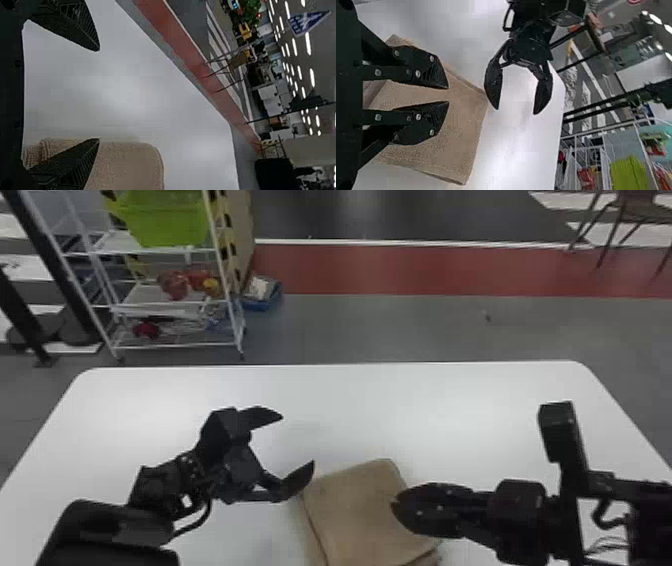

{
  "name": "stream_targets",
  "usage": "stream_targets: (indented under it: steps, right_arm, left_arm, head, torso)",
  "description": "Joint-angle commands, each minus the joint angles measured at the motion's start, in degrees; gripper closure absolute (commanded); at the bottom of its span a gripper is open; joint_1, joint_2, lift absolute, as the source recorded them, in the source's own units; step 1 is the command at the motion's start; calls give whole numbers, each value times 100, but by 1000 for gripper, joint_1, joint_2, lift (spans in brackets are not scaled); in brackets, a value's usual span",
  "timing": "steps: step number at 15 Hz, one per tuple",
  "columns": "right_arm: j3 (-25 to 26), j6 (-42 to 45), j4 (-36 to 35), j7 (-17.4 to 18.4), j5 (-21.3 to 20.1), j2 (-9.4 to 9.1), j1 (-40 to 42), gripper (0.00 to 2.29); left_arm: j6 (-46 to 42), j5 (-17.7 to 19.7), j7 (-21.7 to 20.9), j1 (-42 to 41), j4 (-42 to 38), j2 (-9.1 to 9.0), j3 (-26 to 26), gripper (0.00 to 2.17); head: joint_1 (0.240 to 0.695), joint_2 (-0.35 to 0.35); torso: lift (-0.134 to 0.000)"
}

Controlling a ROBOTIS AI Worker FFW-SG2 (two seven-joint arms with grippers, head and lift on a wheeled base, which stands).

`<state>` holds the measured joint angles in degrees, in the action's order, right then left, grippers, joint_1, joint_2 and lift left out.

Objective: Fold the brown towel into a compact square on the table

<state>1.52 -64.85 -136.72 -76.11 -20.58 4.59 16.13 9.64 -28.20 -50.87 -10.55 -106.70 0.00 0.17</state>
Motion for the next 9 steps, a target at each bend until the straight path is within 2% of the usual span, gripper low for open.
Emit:
stream_targets:
  steps: [1, 2, 3, 4, 5, 6, 8, 9]
  right_arm:
    - [621, -86, -302, 1169, 916, -398, 250, 110]
    - [780, -33, -329, 1881, 1197, -464, 373, 113]
    - [999, 564, -302, 2636, 1645, -464, 602, 113]
    - [1087, 1443, -170, 3190, 1882, -464, 874, 113]
    - [1114, 2551, 102, 3586, 1961, -464, 1112, 113]
    - [1140, 3447, 313, 3779, 2111, -464, 1270, 113]
    - [1184, 4959, 629, 3884, 2375, -464, 1578, 117]
    - [1175, 5469, 735, 3964, 2383, -464, 1674, 124]
  left_arm:
    - [561, 1132, 526, -272, -369, -15, 387, 63]
    - [895, 1378, 903, -422, -589, -15, 475, 66]
    - [1018, 1712, 1290, -624, -756, -15, 589, 70]
    - [1018, 2125, 1536, -809, -879, -15, 712, 70]
    - [1018, 2512, 1668, -949, -897, -15, 809, 70]
    - [1001, 2864, 1861, -1116, -914, -15, 862, 73]
    - [684, 2943, 2371, -1459, -1020, -15, 765, 76]
    - [350, 3118, 2556, -1617, -1002, -15, 739, 76]
  head:
    - [695, -12]
    - [695, -8]
    - [695, -6]
    - [695, -4]
    - [695, -6]
    - [695, -9]
    - [695, -14]
    - [695, -10]
  torso:
    - [-122]
    - [-122]
    - [-122]
    - [-122]
    - [-122]
    - [-122]
    - [-122]
    - [-122]
